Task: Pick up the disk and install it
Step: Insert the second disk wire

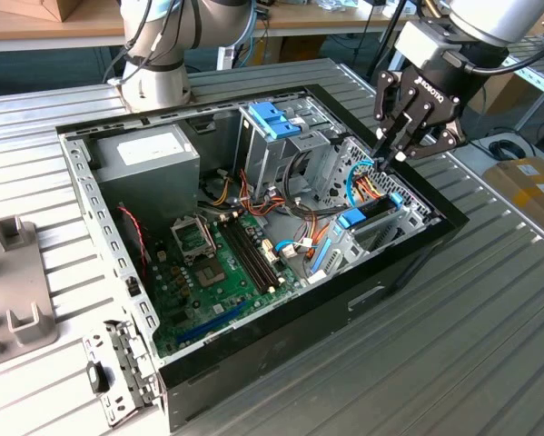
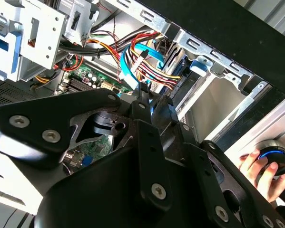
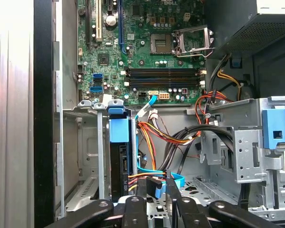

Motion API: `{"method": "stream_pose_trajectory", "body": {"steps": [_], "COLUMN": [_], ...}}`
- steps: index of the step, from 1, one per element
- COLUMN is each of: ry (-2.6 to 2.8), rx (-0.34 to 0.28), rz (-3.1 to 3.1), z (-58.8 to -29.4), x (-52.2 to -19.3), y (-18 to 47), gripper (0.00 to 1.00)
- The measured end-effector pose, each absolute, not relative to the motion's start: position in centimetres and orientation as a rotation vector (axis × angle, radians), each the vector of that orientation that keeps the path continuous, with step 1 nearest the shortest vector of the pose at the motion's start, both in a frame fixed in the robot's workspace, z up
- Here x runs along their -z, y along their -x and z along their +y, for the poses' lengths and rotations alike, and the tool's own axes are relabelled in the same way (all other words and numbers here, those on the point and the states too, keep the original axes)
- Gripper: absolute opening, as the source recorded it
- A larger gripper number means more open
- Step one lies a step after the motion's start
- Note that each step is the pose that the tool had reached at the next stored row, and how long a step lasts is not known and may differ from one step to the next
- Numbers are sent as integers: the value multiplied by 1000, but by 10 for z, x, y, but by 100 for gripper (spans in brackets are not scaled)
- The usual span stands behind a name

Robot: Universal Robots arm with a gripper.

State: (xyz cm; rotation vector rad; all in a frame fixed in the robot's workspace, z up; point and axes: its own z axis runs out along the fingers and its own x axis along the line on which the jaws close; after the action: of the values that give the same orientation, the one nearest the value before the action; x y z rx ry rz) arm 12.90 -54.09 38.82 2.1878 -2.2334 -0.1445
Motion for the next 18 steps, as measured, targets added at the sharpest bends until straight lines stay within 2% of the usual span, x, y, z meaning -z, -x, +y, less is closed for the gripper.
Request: {"method": "stream_pose_trajectory", "body": {"steps": [10, 11, 14, 18], "ry": [-2186, -2186, -2186, -2186], "rx": [141, 141, 141, 141], "rz": [-2232, -2232, -2232, -2232], "z": [-541, -541, -541, -541], "x": [-384, -384, -384, -384], "y": [-129, -129, -129, -129], "gripper": [30, 29, 11, 11]}}
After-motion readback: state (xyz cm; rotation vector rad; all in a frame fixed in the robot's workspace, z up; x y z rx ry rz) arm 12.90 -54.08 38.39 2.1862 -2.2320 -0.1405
